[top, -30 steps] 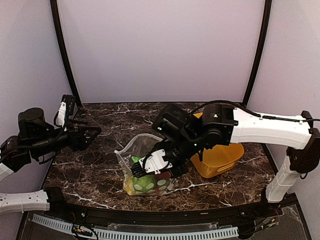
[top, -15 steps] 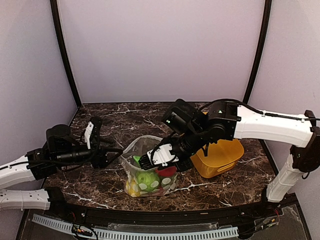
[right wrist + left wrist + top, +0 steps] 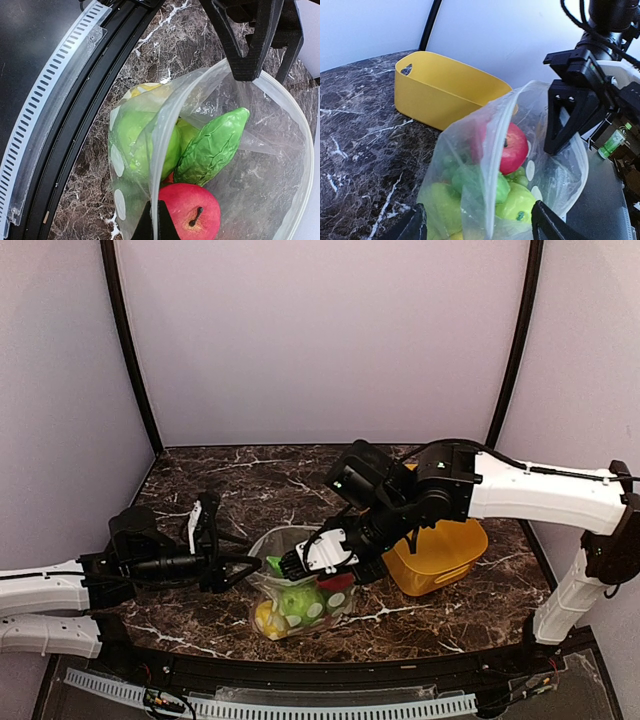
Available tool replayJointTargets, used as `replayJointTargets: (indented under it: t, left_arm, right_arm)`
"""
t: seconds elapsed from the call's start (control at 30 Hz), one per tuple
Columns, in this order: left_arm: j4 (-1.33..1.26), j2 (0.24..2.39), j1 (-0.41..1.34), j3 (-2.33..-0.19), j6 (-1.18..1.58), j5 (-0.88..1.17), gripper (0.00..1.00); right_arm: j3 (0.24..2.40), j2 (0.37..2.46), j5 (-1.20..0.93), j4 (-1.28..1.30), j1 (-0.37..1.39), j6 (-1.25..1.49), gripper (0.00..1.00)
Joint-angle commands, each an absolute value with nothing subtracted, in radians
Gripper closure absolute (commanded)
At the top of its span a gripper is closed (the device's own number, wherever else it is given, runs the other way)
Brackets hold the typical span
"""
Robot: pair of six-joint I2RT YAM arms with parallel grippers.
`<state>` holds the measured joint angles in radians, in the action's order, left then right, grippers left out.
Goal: Place the food in the zip-top bag and seal the zipper
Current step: Pass from the right arm to the left
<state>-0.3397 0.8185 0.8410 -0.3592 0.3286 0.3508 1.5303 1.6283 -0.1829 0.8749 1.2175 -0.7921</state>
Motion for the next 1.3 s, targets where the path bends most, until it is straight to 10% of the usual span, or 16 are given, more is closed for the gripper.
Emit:
replayJointTargets:
  t: [0.0, 0.6, 1.0, 1.27]
  left_arm:
    - [-0.429, 0.781, 0.844, -0.337, 0.343, 0.448, 0.28]
    - [-0.472, 0.896, 0.851, -0.319, 0.313, 0.469, 0.28]
    - [-0.165, 0.919, 0.865, -0.526, 0.151, 0.381, 0.75]
    - [0.225, 0.954, 0.866, -0.774, 0.079, 0.321, 0.86]
  right_arm:
    - [1.520, 1.599, -0.178, 0.840, 1.206, -0.788, 1.00]
    - [1.453, 1.537, -0.182, 0.802, 1.163, -0.783, 1.00]
    - [1.429, 1.531, -0.177, 0.787, 1.145, -0.779, 0.98]
    - [1.480, 1.552, -0.176, 0.794, 1.130, -0.717, 0.58]
